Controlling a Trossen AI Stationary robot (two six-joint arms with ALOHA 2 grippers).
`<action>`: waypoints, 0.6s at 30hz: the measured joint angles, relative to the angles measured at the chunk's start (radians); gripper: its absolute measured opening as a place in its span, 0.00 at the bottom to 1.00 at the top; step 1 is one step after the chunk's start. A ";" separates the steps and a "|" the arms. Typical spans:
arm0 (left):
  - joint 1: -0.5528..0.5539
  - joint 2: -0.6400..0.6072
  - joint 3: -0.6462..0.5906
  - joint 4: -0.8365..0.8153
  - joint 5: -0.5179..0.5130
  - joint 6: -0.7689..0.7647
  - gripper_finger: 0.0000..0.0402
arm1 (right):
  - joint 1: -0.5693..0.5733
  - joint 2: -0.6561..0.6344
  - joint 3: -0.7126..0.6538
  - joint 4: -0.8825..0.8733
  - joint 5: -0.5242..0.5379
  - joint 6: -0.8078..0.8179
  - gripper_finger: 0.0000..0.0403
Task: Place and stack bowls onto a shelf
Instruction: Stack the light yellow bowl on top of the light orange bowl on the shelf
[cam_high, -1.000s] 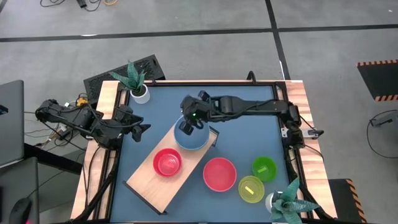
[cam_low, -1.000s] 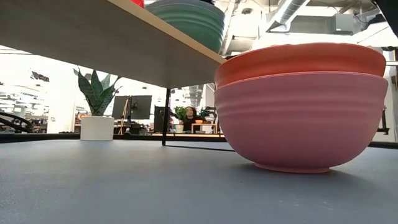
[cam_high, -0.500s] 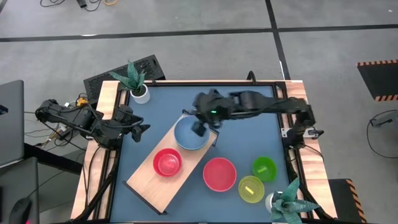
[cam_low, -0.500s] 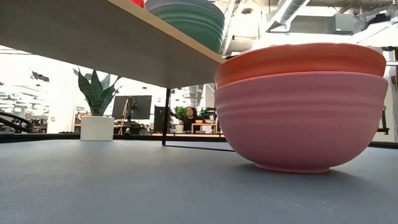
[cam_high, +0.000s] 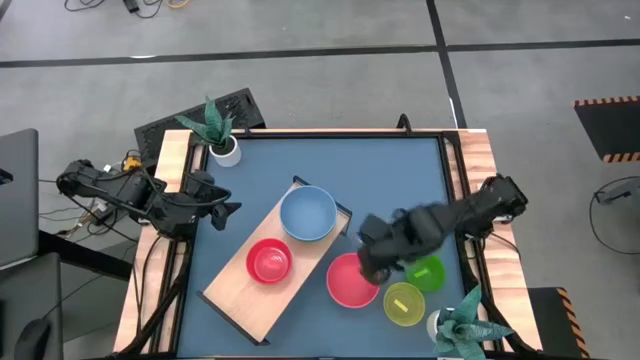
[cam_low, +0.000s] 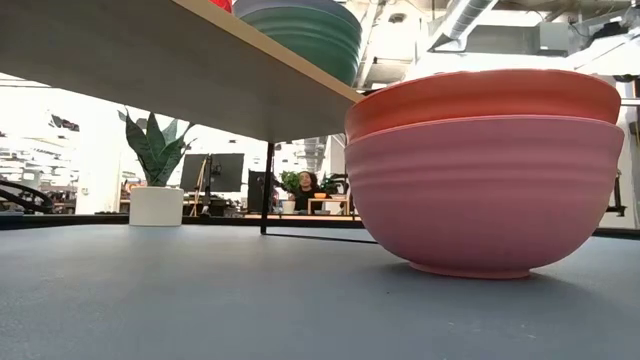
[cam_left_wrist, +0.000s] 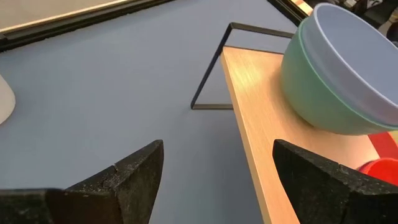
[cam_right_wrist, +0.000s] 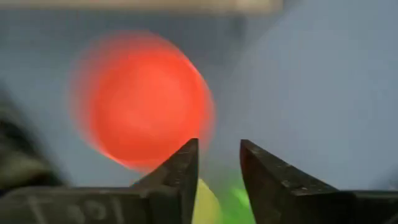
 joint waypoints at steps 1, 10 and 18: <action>0.000 0.000 0.000 0.000 0.008 0.000 0.71 | 0.028 0.000 -0.043 -0.017 -0.018 0.029 0.40; 0.000 0.000 0.000 -0.019 0.020 0.000 0.71 | 0.206 -0.058 -0.343 0.101 -0.087 0.012 0.54; 0.000 0.000 0.000 -0.026 0.019 0.001 0.71 | 0.236 -0.097 -0.618 0.468 -0.244 -0.157 0.53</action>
